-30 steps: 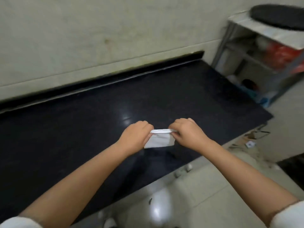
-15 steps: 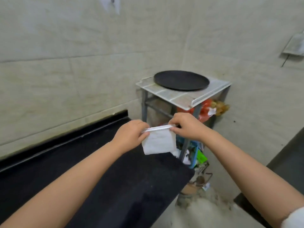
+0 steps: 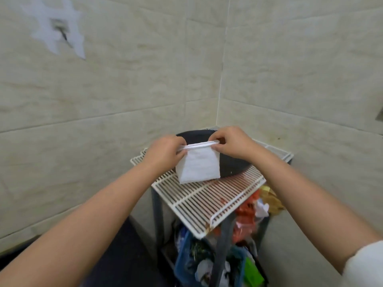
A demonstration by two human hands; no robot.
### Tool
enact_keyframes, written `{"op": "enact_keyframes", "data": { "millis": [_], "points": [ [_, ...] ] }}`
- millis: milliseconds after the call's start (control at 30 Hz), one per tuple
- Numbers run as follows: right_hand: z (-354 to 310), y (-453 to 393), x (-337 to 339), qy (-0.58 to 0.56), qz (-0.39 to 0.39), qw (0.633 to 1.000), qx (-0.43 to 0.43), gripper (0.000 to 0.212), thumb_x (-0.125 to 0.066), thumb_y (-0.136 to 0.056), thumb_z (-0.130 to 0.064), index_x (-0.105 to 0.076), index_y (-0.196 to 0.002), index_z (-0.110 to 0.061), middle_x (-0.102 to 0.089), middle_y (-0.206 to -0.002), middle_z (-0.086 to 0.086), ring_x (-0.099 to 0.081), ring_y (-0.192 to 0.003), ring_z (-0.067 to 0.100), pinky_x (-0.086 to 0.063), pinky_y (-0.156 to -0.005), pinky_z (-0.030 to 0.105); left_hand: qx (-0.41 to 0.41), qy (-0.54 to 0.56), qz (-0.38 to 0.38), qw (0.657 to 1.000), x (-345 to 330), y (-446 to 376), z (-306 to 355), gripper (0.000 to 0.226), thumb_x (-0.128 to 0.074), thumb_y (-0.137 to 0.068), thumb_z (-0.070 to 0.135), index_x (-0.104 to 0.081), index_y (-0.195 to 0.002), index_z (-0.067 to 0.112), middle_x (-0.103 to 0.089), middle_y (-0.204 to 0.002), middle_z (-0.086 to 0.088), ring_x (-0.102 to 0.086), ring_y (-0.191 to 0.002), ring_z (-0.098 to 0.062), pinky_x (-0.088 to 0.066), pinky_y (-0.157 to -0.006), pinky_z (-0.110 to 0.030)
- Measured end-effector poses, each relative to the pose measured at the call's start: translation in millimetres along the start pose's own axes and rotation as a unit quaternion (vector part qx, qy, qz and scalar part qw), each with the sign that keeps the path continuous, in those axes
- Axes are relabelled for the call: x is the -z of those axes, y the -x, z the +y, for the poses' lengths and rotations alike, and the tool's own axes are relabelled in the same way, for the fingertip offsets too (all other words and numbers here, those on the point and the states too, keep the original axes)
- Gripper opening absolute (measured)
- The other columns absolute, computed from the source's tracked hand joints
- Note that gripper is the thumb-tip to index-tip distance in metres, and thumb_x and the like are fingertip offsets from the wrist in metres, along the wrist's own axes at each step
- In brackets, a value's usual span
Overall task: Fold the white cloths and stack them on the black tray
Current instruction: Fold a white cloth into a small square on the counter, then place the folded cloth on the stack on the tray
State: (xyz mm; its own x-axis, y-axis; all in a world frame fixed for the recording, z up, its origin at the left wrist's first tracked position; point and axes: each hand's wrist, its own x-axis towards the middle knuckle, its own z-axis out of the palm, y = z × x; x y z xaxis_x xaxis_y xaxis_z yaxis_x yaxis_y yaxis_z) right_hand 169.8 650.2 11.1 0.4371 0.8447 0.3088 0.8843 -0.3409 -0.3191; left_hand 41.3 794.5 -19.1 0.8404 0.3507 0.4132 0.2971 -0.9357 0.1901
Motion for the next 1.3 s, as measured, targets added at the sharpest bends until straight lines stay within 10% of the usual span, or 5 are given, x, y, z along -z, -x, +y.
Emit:
{"op": "enact_keyframes", "data": {
  "millis": [333, 633, 1067, 1300],
  "points": [
    [130, -168, -23, 0.041, 0.064, 0.985, 0.153, 0.021, -0.05, -0.084, -0.004, -0.064, -0.099, -0.004, -0.058, -0.104, 0.021, -0.055, -0.096, 0.036, -0.044, -0.077, 0.039, 0.187, -0.147, 0.072, 0.969, -65, -152, 15, 0.026, -0.045, -0.094, 0.016, -0.058, -0.113, 0.005, -0.054, -0.117, -0.016, -0.053, -0.106, -0.036, -0.042, -0.078, -0.044],
    [228, -156, -93, 0.154, -0.151, 0.936, 0.279, 0.017, -0.043, -0.089, -0.009, -0.055, -0.101, -0.008, -0.053, -0.108, 0.012, -0.052, -0.1, 0.031, -0.045, -0.08, 0.043, 0.164, -0.236, -0.161, 0.944, -166, -140, 49, 0.025, -0.04, -0.096, 0.023, -0.054, -0.112, 0.009, -0.055, -0.115, -0.009, -0.052, -0.109, -0.028, -0.044, -0.073, -0.037],
    [226, -138, -83, 0.192, -0.205, 0.914, 0.294, 0.022, -0.041, -0.093, -0.017, -0.054, -0.11, -0.013, -0.054, -0.112, 0.007, -0.053, -0.096, 0.023, -0.045, -0.075, 0.034, 0.255, -0.143, -0.103, 0.951, -173, -111, 74, 0.028, -0.043, -0.095, 0.024, -0.055, -0.117, 0.011, -0.052, -0.121, -0.006, -0.053, -0.107, -0.023, -0.05, -0.083, -0.038],
    [114, -94, -70, 0.116, -0.146, 0.931, 0.313, 0.04, -0.046, -0.092, -0.026, -0.048, -0.13, -0.014, -0.049, -0.131, 0.011, -0.048, -0.119, 0.03, -0.044, -0.094, 0.041, 0.376, -0.203, -0.052, 0.903, -96, -21, 59, 0.033, -0.04, -0.095, 0.024, -0.05, -0.12, 0.006, -0.049, -0.128, -0.015, -0.044, -0.119, -0.033, -0.038, -0.097, -0.04]
  ]
}}
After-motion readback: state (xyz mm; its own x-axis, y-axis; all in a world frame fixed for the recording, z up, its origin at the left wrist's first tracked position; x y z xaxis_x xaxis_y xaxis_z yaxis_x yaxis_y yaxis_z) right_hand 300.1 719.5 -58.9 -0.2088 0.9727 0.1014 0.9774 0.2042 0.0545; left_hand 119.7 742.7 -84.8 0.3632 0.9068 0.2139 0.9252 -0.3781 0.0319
